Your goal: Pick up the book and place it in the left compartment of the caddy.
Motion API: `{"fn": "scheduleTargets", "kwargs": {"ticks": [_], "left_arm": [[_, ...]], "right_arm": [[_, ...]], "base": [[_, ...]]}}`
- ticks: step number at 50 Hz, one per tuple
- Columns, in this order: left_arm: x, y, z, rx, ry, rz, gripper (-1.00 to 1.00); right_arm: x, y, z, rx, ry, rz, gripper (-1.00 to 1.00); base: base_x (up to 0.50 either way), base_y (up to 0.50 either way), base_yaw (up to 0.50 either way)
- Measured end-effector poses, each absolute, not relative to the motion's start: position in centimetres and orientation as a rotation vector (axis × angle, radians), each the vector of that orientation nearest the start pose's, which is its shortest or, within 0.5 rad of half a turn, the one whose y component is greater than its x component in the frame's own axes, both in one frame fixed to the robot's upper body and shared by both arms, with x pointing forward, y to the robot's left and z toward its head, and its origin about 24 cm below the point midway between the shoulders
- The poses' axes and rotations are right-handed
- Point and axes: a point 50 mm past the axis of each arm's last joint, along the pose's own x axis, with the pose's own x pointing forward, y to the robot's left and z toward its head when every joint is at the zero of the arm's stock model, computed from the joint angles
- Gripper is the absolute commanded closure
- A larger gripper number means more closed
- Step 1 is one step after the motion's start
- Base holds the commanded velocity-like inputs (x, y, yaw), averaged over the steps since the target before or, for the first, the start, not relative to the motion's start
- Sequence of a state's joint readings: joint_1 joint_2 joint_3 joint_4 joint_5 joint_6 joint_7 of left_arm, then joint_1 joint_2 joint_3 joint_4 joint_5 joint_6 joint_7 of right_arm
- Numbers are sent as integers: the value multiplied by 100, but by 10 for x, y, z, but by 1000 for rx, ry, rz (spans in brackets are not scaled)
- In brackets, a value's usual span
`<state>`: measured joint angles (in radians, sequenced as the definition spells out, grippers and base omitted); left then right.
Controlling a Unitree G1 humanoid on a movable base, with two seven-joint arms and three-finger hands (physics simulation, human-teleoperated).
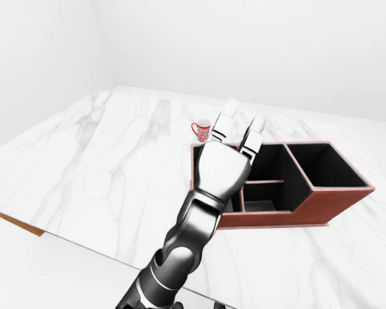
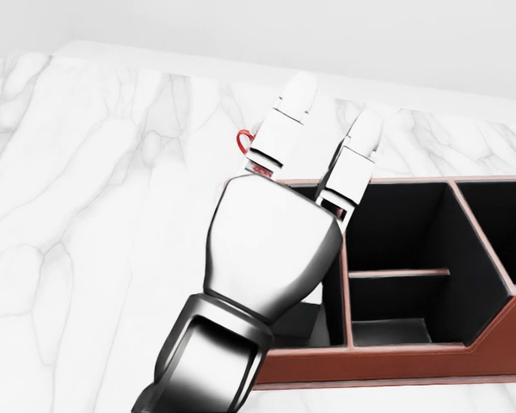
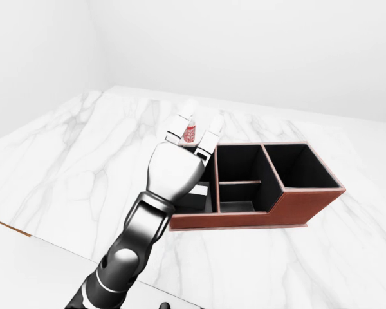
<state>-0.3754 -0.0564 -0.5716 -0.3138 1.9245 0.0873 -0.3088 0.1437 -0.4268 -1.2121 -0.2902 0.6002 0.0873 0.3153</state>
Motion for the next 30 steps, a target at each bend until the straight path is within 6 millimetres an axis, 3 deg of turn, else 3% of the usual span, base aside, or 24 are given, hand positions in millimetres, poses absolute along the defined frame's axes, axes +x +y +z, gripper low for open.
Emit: {"fn": "scheduleTargets", "kwargs": {"ticks": [17, 21, 27, 30], "left_arm": [[215, 9, 259, 1815, -838, 254, -100], [202, 6, 280, 1695, -900, 317, -100], [178, 3, 306, 1347, -973, 337, -100], [175, 8, 308, 1273, -1013, 354, -100]], "right_arm": [[88, -401, 200, -150, -568, -640, -100], [87, -401, 201, -151, -570, -639, -100], [87, -400, 201, -151, -572, -636, -100], [87, -400, 201, -152, -575, -635, -100]], "base": [[0, 0, 0], [0, 0, 0], [0, 0, 0], [0, 0, 0]]}}
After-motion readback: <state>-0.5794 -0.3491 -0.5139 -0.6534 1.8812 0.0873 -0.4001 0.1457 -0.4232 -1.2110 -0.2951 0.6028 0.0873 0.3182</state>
